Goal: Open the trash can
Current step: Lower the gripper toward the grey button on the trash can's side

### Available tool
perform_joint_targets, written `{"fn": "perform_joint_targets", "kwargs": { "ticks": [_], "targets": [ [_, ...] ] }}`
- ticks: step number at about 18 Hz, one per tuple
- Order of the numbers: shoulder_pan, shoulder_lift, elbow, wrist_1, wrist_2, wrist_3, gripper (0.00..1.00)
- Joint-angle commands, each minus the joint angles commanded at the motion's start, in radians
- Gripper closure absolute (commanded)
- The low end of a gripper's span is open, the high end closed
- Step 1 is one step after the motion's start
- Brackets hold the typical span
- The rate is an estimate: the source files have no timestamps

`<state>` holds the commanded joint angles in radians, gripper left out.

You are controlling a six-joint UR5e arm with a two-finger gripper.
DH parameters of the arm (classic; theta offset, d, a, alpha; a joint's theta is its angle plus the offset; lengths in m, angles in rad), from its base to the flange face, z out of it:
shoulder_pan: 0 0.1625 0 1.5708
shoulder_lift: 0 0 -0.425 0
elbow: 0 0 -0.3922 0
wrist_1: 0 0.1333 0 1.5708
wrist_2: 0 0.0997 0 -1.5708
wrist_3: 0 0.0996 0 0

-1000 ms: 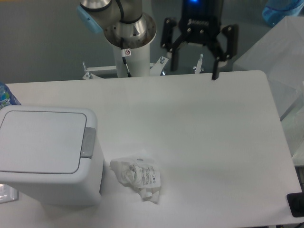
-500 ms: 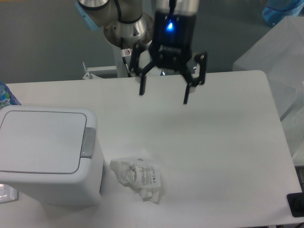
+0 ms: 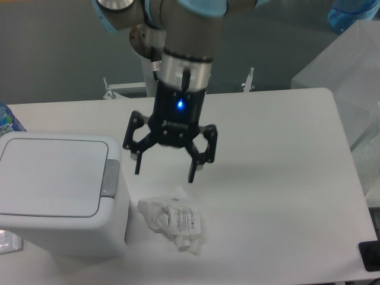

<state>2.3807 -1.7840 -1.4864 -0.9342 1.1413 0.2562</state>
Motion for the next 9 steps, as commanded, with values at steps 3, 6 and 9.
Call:
{"fn": "perform_joint_targets", "kwargs": {
  "ticks": [3, 6, 9],
  "targets": [
    [-0.002, -0.002, -0.003, 0.002, -0.002, -0.037, 0.00],
    [-0.003, -0.002, -0.009, 0.000, -0.002, -0.043, 0.00],
    [-0.011, -0.002, -0.011, 0.002, -0.002, -0.080, 0.00]
  ]
}}
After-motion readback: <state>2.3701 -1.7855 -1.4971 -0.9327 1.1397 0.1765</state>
